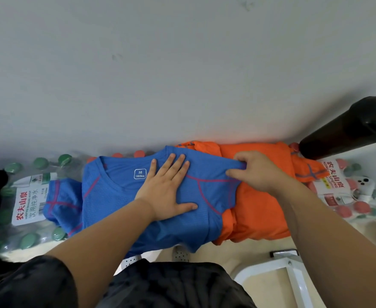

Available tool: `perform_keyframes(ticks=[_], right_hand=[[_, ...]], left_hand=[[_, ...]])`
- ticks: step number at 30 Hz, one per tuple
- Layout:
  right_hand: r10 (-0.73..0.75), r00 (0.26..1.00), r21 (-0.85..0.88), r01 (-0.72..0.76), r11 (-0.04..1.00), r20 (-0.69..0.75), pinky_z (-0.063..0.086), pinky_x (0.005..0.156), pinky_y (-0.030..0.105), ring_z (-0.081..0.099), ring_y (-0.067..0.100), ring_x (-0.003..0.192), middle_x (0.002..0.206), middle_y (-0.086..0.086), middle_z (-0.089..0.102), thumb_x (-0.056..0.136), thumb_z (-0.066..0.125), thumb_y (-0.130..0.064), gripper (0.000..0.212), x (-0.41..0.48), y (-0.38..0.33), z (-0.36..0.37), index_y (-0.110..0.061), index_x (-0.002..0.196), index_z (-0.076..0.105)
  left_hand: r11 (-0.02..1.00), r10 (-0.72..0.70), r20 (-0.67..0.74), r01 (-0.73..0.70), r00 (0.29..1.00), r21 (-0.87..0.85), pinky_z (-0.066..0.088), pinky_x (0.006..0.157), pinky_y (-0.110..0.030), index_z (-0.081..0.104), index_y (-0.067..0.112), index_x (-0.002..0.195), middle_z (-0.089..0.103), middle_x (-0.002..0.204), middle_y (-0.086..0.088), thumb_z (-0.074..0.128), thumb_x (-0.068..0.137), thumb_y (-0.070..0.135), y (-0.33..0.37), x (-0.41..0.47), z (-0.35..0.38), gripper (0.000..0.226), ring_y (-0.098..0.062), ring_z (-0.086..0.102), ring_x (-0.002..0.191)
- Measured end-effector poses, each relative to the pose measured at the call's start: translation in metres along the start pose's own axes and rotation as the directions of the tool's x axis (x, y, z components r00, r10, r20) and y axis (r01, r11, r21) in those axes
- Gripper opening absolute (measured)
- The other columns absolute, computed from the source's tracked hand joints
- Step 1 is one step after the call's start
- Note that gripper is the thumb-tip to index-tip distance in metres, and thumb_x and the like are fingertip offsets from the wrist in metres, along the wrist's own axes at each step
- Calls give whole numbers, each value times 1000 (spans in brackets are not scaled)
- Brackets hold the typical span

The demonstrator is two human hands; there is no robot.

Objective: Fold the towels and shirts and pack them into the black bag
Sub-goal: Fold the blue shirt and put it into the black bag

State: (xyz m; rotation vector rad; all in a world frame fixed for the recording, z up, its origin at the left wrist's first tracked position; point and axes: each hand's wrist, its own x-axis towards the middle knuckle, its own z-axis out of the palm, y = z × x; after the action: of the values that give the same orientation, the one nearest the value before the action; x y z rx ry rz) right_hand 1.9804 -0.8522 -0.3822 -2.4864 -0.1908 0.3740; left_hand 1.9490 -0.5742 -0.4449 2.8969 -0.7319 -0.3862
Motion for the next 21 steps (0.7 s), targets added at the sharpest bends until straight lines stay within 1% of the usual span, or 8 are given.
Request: perform_keyframes(ticks=[2,4,7,10,12,14,18,21], right_hand=[[9,999,166,0,986,-50,34,56,26,41,5,58,63,-8,49,83,76,-15,29,-3,-5,1,-20,67,53],[4,999,204,3,979,-33,40,59,23,49,3,63,71,-7,58,82,79,-15,22,-7,-10,4,-19,78,58],[39,995,256,-61,965,90,52,72,27,64,10,81,89,-4,69,69,88,-12,38,-15,-12,13,-22,96,64],[108,994,194,-105,975,-6,49,67,31,60,7,72,79,-8,65,66,77,-4,35,-20,-12,23,-28,87,61],[173,982,246,-149,958,-81,50,65,34,60,11,70,77,-6,66,63,67,-10,26,-21,-16,27,-23,84,62],[235,966,342,-186,921,-106,52,68,32,61,10,71,80,-7,68,60,62,-14,27,-21,-23,29,-22,86,66],[234,965,435,-161,886,-119,56,74,36,65,9,79,93,0,74,70,64,1,36,-17,-54,33,-16,101,71],[186,980,437,-138,889,-70,57,67,32,64,6,82,106,-1,71,83,72,-7,32,-17,-79,44,-13,114,67]], left_hand=[[1000,7,-4,-7,1000,-7,-9,120,-58,-14,26,158,-22,164,9,25,69,97,-1,0,-1,120,-14,-27,149],[1000,13,-9,-13,1000,-13,-8,120,-59,-12,26,158,-21,164,9,29,67,98,-3,0,-1,123,-14,-25,149],[1000,14,-8,-14,1000,-18,-7,120,-60,-12,25,158,-21,164,9,30,66,98,-3,0,-3,125,-15,-25,150],[1000,20,-6,-20,1000,-16,-8,120,-60,-14,25,158,-21,164,7,29,66,99,-3,0,-4,125,-16,-26,149],[1000,24,-6,-24,1000,-20,-8,120,-60,-15,24,157,-22,164,6,28,66,99,-3,0,-4,125,-16,-26,149],[999,28,-7,-28,1000,-29,-8,120,-60,-14,24,158,-22,164,6,27,66,99,-3,0,-3,125,-16,-27,149],[998,34,-15,-35,999,-60,-8,120,-59,-14,24,158,-21,165,7,28,65,99,-4,0,-3,127,-16,-26,149],[993,44,-17,-45,999,-109,-7,121,-56,-12,20,158,-20,165,7,35,59,100,-7,0,-3,136,-13,-27,149]])
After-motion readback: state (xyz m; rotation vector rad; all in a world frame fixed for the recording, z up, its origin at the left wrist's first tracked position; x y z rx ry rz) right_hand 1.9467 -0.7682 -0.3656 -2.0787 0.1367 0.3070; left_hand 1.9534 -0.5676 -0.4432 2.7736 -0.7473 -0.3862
